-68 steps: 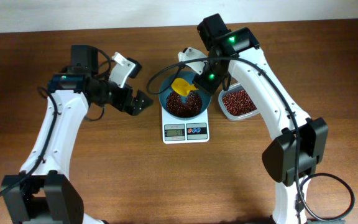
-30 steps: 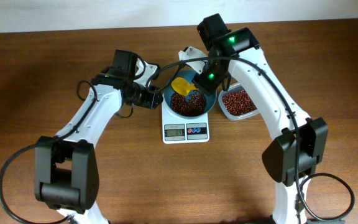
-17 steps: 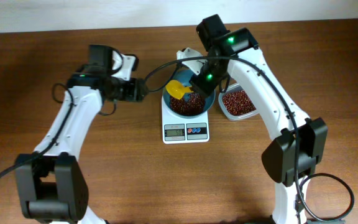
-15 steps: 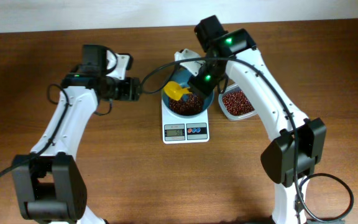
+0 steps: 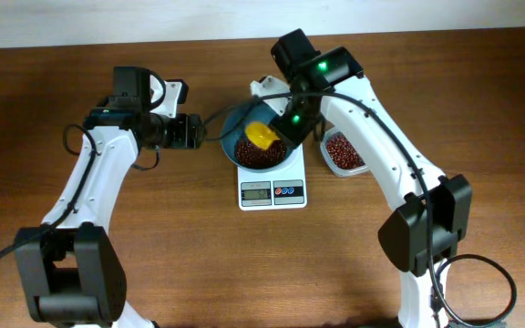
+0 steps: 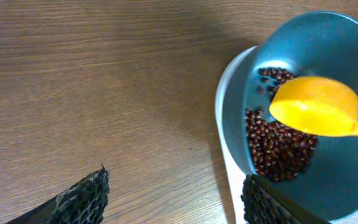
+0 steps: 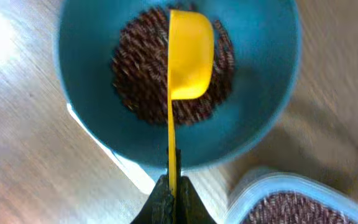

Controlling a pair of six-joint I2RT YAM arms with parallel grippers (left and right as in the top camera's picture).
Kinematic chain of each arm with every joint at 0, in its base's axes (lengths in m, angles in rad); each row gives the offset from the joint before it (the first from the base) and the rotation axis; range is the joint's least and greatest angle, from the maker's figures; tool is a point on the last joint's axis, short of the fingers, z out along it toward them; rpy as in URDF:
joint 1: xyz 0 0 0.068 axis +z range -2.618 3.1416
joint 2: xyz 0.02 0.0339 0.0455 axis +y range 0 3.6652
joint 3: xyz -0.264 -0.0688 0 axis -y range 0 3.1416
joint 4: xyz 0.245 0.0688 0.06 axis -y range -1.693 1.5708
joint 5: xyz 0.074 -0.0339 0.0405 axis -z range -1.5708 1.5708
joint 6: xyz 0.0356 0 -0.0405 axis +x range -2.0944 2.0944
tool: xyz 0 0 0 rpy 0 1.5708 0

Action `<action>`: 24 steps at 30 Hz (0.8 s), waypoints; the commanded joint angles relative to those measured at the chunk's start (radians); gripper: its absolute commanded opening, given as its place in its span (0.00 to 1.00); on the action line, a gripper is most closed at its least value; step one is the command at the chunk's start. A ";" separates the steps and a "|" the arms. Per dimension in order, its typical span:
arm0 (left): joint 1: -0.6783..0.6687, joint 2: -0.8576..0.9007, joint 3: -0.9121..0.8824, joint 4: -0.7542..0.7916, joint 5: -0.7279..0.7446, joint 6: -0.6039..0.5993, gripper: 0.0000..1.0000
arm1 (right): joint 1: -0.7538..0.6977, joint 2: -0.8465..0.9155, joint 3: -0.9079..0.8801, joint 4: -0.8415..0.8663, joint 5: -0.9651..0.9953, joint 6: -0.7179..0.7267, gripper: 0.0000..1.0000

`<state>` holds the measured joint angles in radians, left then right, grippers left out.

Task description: Scoop item into bowl and weigh 50g on scale

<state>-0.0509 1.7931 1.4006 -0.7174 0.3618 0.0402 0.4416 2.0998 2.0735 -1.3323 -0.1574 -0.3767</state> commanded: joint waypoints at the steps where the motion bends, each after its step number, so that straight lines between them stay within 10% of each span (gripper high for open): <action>1: -0.014 -0.018 0.023 -0.001 0.016 -0.003 0.74 | -0.040 0.006 -0.009 -0.029 0.039 0.055 0.04; 24: -0.015 -0.016 0.023 0.021 0.016 -0.003 0.77 | -0.048 -0.027 0.009 -0.097 0.031 0.072 0.04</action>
<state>-0.0654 1.7931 1.4006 -0.6991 0.3634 0.0402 0.3878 2.0991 2.0735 -1.4464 -0.1310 -0.3130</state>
